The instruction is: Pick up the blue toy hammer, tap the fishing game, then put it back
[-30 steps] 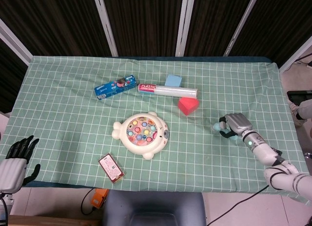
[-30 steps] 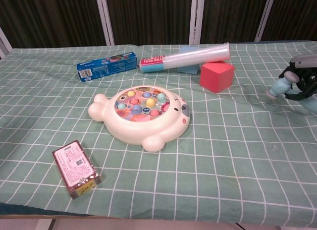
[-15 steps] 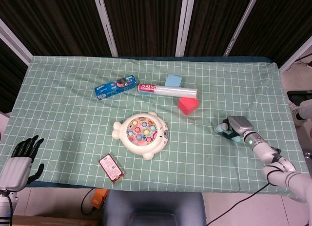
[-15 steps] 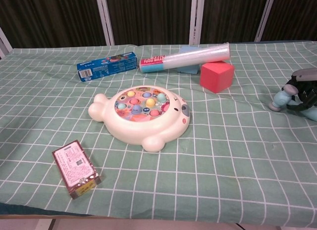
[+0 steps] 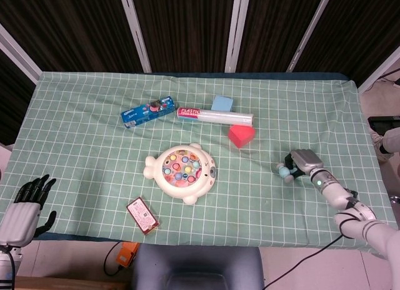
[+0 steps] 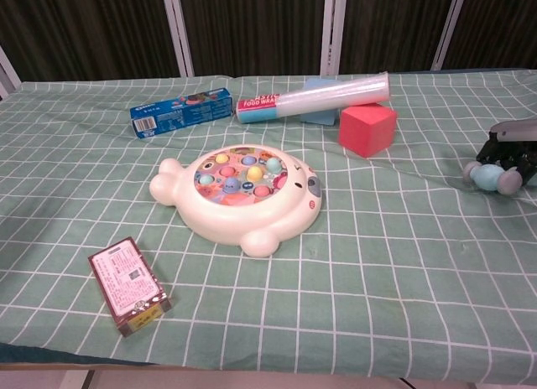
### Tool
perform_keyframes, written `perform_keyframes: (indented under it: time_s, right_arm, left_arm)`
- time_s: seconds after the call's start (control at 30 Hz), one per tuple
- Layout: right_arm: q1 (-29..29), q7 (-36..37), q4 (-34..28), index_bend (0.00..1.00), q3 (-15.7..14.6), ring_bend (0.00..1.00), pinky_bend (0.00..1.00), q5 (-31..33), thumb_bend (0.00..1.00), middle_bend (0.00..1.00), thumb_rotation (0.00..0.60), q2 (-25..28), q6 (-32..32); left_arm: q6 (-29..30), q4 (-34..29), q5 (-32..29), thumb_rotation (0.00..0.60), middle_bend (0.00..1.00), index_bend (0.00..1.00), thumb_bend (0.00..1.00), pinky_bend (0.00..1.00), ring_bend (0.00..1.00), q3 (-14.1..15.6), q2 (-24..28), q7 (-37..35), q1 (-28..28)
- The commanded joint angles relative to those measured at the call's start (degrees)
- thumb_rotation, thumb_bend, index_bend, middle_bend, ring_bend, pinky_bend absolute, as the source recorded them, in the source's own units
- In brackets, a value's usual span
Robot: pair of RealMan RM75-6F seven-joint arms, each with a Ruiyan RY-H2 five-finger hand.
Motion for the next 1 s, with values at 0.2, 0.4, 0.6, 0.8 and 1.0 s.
perform_keyframes:
  time_s: [0.2, 0.4, 0.6, 0.8, 1.0]
  right_arm:
    - [-0.19, 0.12, 0.63, 0.78, 0.23, 0.67, 0.66, -0.09, 0.49, 0.69, 0.6, -0.32, -0.07]
    - [-0.16, 1.29, 1.03, 0.77, 0.56, 0.66, 0.66, -0.23, 0.48, 0.69, 0.6, -0.56, -0.34]
    - [-0.24, 2.62, 1.18, 0.73, 0.72, 0.65, 0.65, -0.66, 0.47, 0.66, 0.6, -0.14, -0.16]
    - [-0.61, 2.51, 2.4, 0.66, 0.71, 0.63, 0.65, -0.59, 0.46, 0.62, 0.6, -0.69, -0.07]
    - [-0.79, 1.62, 3.4, 0.62, 0.99, 0.61, 0.64, -0.38, 0.43, 0.59, 0.6, -1.17, 0.35]
  left_arm:
    - [0.12, 0.08, 0.09, 0.6, 0.0, 0.0, 0.43, 0.1, 0.0, 0.05, 0.07, -0.22, 0.01]
    - [0.11, 0.02, 0.0, 0.6, 0.0, 0.0, 0.43, 0.1, 0.0, 0.05, 0.07, -0.15, -0.01]
    - [0.03, 0.08, -0.02, 0.6, 0.0, 0.0, 0.43, 0.1, 0.0, 0.13, 0.01, -0.1, -0.03]
    - [0.02, -0.03, -0.01, 0.6, 0.01, 0.0, 0.43, 0.1, 0.0, 0.13, 0.05, -0.03, -0.06]
    - [-0.12, -0.05, -0.14, 0.6, 0.01, 0.0, 0.43, 0.1, 0.0, 0.14, 0.03, 0.06, -0.13]
